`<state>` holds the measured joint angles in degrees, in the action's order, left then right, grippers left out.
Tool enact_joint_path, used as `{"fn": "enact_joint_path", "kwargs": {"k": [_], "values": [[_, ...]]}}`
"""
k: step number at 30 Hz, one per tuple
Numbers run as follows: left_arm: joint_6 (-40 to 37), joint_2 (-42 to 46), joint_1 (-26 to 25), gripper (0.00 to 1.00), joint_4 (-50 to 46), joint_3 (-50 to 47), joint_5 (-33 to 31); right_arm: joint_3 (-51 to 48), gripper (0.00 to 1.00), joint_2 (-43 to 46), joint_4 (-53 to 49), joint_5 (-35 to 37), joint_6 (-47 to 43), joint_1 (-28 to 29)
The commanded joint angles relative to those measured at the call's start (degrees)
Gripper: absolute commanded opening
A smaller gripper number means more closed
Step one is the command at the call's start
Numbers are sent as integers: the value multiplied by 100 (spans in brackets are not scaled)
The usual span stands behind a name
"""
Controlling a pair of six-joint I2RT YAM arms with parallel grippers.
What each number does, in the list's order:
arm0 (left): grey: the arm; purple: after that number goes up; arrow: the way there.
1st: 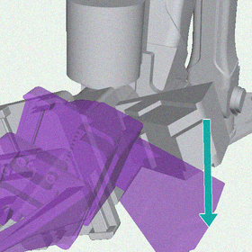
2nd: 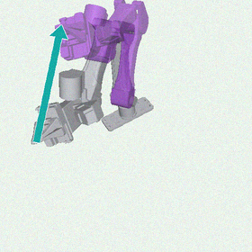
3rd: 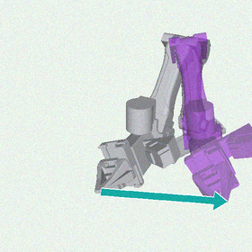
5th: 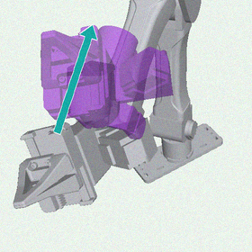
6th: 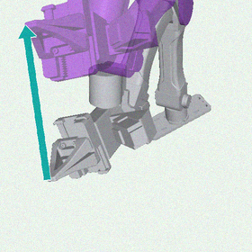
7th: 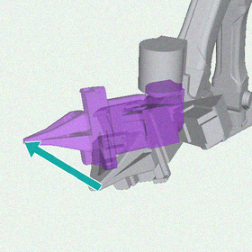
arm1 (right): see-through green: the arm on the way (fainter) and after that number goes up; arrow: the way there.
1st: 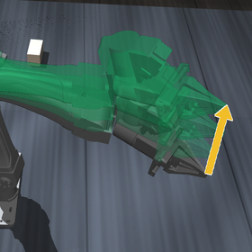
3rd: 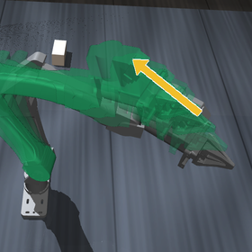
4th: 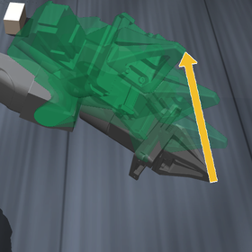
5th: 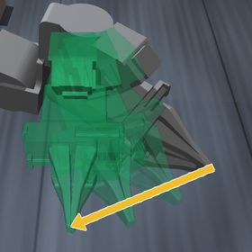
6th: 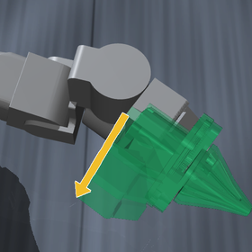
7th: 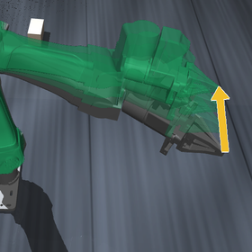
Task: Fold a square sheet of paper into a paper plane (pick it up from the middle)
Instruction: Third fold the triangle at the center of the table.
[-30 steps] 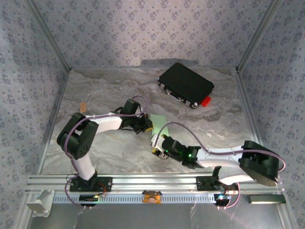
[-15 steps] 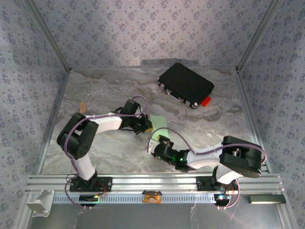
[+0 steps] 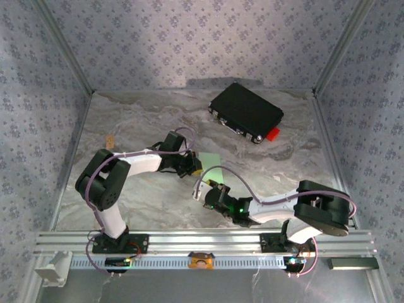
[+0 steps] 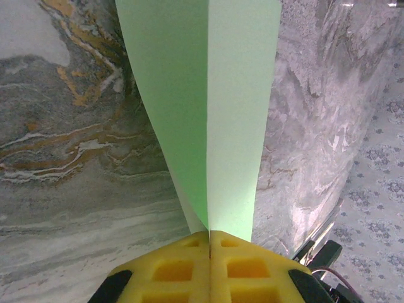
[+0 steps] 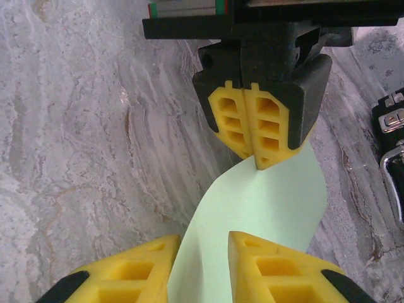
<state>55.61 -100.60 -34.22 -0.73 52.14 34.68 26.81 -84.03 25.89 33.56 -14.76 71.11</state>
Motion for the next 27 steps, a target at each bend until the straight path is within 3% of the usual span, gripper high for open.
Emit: {"fn": "enact_joint_path", "kwargs": {"k": [1,14,20,23,27], "values": [[20,146,0,6,73,42,-2,-88,23,163,-29,-166,248,-60],[94,181,-13,7,266,-61,-59,-156,7,404,-159,-605,582,-237],[90,115,-6,7,253,-42,-42,-176,5,422,-190,-753,649,-291],[47,110,-10,12,179,-20,-107,-180,3,448,-235,-898,767,-350],[-139,303,-4,30,-147,-10,-431,-159,0,500,-304,-1537,1120,-597]]}}
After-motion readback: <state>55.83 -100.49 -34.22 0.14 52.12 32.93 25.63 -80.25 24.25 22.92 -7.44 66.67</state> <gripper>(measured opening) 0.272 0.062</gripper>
